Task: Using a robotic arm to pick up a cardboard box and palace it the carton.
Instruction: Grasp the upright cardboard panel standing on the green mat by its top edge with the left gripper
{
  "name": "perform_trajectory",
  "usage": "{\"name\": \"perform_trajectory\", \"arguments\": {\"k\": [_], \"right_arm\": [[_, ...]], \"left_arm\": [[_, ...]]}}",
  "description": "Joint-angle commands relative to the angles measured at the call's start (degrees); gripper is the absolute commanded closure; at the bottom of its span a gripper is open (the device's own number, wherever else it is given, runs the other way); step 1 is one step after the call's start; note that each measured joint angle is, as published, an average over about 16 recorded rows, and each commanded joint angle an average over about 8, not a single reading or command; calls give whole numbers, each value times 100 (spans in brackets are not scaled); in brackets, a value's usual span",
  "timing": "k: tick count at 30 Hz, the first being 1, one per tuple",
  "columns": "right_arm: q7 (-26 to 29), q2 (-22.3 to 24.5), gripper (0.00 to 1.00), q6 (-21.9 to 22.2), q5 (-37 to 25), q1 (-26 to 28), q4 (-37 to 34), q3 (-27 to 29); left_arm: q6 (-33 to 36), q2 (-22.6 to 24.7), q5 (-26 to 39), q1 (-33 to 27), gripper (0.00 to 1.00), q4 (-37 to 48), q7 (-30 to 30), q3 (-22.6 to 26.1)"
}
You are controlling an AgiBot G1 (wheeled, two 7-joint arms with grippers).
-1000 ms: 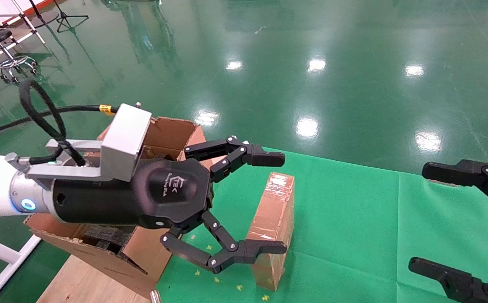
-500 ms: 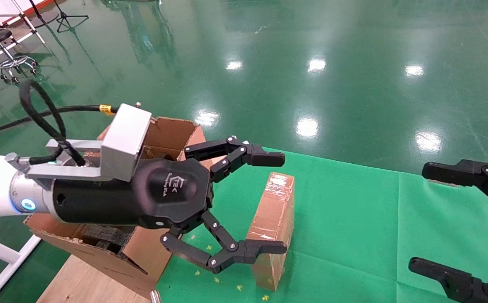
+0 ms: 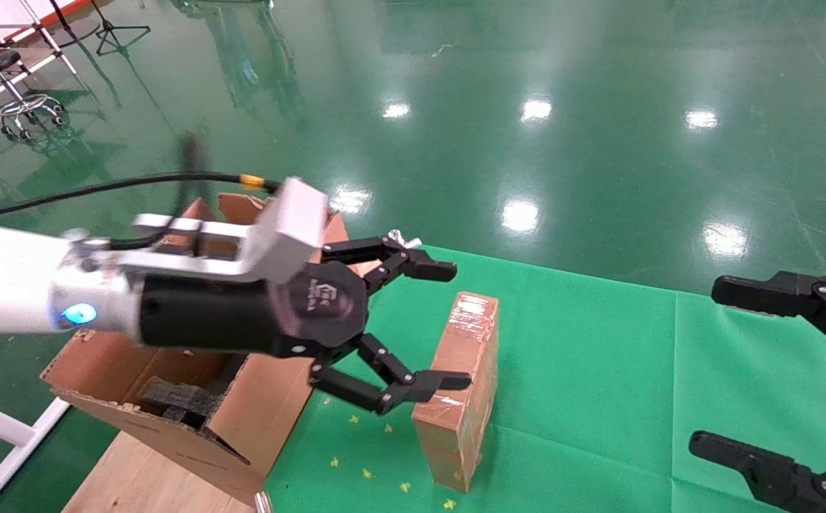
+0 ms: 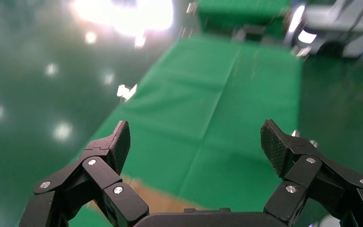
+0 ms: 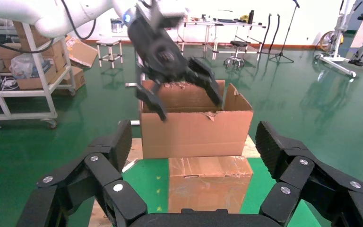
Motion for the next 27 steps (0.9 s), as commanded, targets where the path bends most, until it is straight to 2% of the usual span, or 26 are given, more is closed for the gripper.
{"name": "perform_trajectory", "arguments": {"k": [1,10,15,20,27], "right_arm": [[0,0,100,1,0,0,-1,0],[-1,0,100,1,1,0,-1,0],[-1,0,100,1,1,0,-1,0],[-1,0,100,1,2,0,-1,-1],[-1,1,100,1,2,0,-2,-1]], "left_arm": [[-71,12,348,-217,0,-16,-278,161],[-15,-48,680,-355,0,1,-335,292],[45,-143,1366,-706,0,-37,-836,523],[108,186,2335,-1499,0,-42,-2021,884],[691,1283,3552,-2787,0,492,-4335,1668]]}}
